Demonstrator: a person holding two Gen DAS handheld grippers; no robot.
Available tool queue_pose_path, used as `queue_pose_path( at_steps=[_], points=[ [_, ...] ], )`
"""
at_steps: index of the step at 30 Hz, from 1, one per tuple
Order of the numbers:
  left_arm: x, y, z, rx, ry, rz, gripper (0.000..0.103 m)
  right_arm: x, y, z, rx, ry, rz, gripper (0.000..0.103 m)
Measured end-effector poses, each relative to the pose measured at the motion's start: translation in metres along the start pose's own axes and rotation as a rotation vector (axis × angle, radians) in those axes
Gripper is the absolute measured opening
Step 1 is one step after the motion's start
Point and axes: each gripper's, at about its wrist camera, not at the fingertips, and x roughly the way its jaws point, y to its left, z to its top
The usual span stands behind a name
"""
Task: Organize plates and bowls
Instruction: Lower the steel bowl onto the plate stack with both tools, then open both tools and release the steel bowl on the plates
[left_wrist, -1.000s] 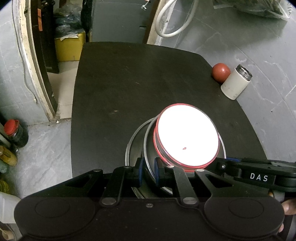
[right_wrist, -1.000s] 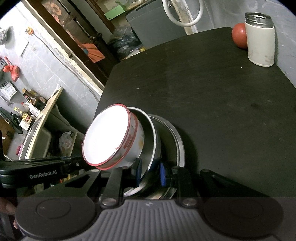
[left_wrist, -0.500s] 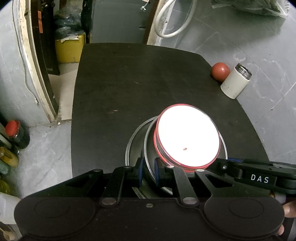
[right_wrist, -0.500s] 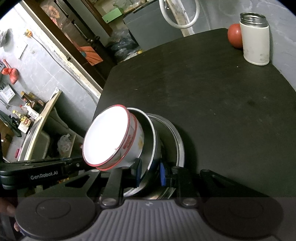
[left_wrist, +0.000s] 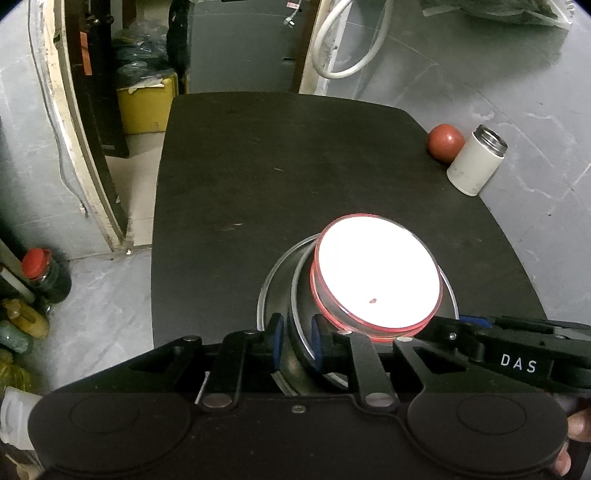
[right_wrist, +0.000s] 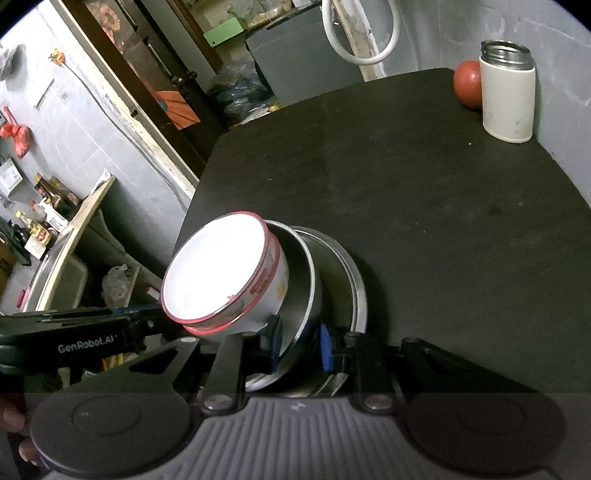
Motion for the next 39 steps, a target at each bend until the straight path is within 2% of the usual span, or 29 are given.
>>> queue_pose_path(
  at_steps=[11,17,21,28,32,35,39],
  points=[
    [-0.005,-0.002,-0.003,-0.001,-0.024,0.020,0.021,-0.008,0.005,-0.007,-0.024,-0.034,-0.035,0.033],
    [-0.011,-0.002,-0.004,-0.011,-0.046,0.047,0.029,-0.012,0.002,-0.006,-0.027,-0.044,-0.043,0.035],
    [-0.015,-0.003,-0.004,-0.013,-0.062,0.048,0.035,-0.015,-0.002,-0.006,-0.010,-0.055,-0.056,0.045],
    [-0.020,-0.007,-0.004,-0.015,-0.076,0.069,0.036,-0.022,-0.004,-0.008,-0.018,-0.068,-0.054,0.054],
    [-0.024,-0.008,-0.005,-0.015,-0.090,0.097,0.046,-0.028,-0.005,-0.010,-0.024,-0.083,-0.043,0.065],
    [-0.029,-0.008,-0.007,-0.017,-0.117,0.095,0.069,-0.031,-0.007,-0.011,-0.034,-0.090,-0.036,0.072],
    [-0.033,-0.013,-0.010,-0.010,-0.146,0.099,0.075,-0.036,-0.011,-0.011,-0.040,-0.103,-0.028,0.079]
  ],
)
